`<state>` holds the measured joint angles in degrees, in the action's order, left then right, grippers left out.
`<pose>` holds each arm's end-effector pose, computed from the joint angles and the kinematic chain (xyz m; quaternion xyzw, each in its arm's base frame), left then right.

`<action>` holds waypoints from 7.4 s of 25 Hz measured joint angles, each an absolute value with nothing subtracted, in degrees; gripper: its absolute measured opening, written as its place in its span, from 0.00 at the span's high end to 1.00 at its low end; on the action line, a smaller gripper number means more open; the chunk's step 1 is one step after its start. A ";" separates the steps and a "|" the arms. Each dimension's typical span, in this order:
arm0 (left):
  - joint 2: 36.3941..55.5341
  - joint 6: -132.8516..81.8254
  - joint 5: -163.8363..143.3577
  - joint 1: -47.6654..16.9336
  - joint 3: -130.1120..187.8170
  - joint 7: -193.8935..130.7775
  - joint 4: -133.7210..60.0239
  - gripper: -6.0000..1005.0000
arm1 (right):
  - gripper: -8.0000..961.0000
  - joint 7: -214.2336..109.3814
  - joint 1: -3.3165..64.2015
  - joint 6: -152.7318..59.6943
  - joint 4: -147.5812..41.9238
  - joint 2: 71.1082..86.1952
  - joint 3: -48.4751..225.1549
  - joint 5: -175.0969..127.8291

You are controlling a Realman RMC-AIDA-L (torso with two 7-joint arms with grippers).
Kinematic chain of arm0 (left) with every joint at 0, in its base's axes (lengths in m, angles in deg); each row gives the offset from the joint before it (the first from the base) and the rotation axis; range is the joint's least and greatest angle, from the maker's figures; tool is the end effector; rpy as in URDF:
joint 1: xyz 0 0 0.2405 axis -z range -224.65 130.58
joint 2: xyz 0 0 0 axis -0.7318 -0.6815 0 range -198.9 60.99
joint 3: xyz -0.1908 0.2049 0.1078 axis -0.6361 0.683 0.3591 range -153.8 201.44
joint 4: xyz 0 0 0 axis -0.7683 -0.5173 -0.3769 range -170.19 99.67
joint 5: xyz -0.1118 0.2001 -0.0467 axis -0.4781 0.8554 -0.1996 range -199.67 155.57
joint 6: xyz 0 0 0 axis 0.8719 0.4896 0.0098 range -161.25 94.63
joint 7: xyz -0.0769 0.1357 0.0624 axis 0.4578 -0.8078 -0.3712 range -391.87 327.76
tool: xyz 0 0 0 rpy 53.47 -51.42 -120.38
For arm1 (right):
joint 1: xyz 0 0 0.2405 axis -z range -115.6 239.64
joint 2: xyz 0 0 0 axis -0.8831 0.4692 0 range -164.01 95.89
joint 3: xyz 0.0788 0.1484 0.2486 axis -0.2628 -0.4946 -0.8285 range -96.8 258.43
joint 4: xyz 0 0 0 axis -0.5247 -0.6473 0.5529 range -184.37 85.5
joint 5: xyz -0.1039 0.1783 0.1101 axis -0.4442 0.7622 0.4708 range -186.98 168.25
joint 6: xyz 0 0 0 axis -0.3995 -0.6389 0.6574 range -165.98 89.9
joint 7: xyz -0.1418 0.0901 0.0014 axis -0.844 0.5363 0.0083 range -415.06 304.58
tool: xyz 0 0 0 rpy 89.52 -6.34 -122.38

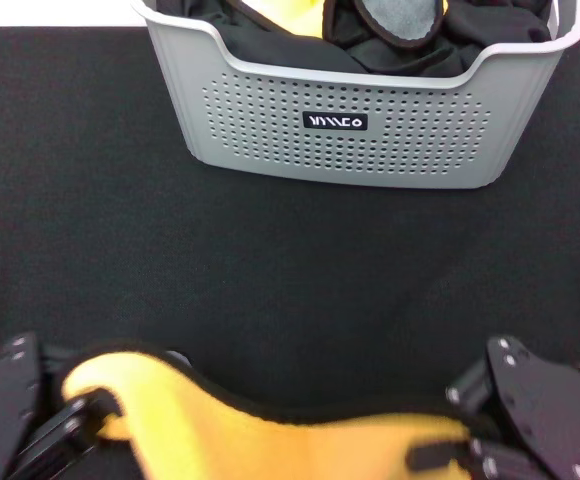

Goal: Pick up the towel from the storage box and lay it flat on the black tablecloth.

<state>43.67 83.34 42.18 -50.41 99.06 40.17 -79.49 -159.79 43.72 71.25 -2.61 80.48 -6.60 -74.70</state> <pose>-0.3154 0.1684 0.0153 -0.8487 -0.1701 -0.4998 0.0304 0.2100 0.2472 -0.0529 0.8838 -0.0512 -0.4302 0.1766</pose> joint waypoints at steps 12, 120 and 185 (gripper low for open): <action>45.37 68.42 55.36 -24.23 95.54 33.69 -54.68 0.98 | 0.89 -166.19 37.43 56.62 -24.63 80.43 -10.44 -74.49; 50.88 -17.02 78.96 -46.95 133.31 36.73 -109.29 0.44 | 0.39 -174.80 44.95 46.12 -26.41 80.73 -28.87 -70.47; 50.14 62.69 61.72 -31.05 83.58 36.30 -71.54 0.12 | 0.40 -183.91 43.61 63.12 -24.68 80.55 -26.77 -75.90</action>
